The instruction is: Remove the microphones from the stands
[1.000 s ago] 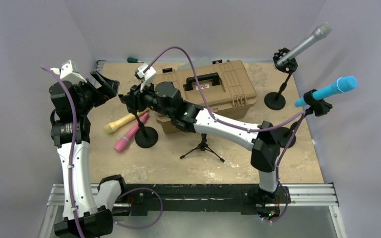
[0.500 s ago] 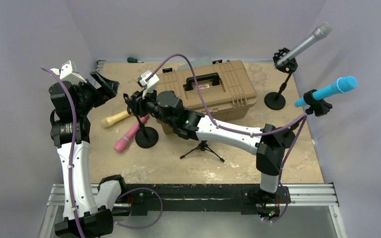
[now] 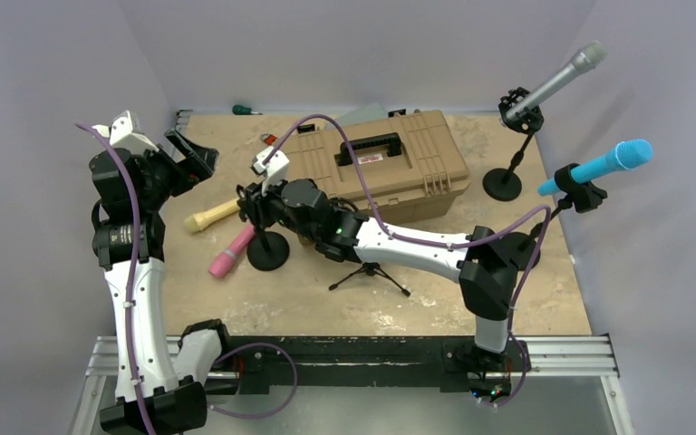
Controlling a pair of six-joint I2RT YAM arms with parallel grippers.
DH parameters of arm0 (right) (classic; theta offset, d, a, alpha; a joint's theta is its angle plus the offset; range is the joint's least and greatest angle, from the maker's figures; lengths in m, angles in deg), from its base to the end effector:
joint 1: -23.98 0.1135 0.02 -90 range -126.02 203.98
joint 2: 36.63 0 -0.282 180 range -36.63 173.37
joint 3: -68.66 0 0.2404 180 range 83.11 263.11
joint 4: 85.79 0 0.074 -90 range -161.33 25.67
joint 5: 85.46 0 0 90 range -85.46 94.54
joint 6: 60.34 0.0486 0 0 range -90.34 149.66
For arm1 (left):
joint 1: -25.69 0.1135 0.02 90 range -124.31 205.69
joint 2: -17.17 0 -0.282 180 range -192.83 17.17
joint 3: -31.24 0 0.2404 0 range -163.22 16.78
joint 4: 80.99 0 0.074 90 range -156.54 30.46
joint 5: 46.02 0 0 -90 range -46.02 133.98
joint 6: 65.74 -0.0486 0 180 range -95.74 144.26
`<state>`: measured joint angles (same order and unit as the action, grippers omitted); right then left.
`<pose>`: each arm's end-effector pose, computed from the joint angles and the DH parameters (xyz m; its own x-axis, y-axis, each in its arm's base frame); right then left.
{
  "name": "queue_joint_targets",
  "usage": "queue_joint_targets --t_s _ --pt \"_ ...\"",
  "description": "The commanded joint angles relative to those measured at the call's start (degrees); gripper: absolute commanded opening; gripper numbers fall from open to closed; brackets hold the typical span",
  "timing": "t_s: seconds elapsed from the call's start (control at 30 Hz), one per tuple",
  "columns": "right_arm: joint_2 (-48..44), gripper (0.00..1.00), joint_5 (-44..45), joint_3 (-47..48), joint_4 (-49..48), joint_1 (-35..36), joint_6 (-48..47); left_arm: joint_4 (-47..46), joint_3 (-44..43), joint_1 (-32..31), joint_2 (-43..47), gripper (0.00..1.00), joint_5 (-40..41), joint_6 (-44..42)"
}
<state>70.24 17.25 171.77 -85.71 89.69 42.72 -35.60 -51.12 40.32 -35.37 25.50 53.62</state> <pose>0.2001 0.4175 0.3595 -0.2074 0.0764 -0.9753 -0.7720 0.5996 0.2111 0.1710 0.0287 0.4247 -0.2538 -0.5468 -0.7979 -0.0786 0.8338 -0.5465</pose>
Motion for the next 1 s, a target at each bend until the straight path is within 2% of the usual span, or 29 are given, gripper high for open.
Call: queue_joint_targets --t_s 0.0,0.37,0.57,0.67,0.77,0.97 --pt "1.86 0.31 0.34 -2.36 4.88 0.56 -0.26 -2.28 0.26 0.74 0.60 0.88 -1.03 0.10" --pt "1.36 0.38 0.60 1.21 7.36 0.82 -2.33 -5.30 1.60 0.69 0.33 0.89 -4.51 0.34" --pt "-5.40 0.64 0.45 5.56 11.29 0.82 -2.81 -11.18 3.23 -0.21 0.01 0.97 -11.78 0.24" --pt "-11.24 0.72 2.38 7.36 13.51 0.82 -3.95 -14.93 3.77 -1.73 -0.35 0.99 -16.06 0.55" --pt "-18.30 0.73 7.60 4.41 15.12 0.82 -4.40 -17.48 4.19 -3.96 -0.65 1.00 -19.25 0.46" --pt "-36.13 0.74 23.23 -13.44 17.71 0.74 -0.86 -18.11 4.35 -9.34 0.31 1.00 -21.61 -2.11"
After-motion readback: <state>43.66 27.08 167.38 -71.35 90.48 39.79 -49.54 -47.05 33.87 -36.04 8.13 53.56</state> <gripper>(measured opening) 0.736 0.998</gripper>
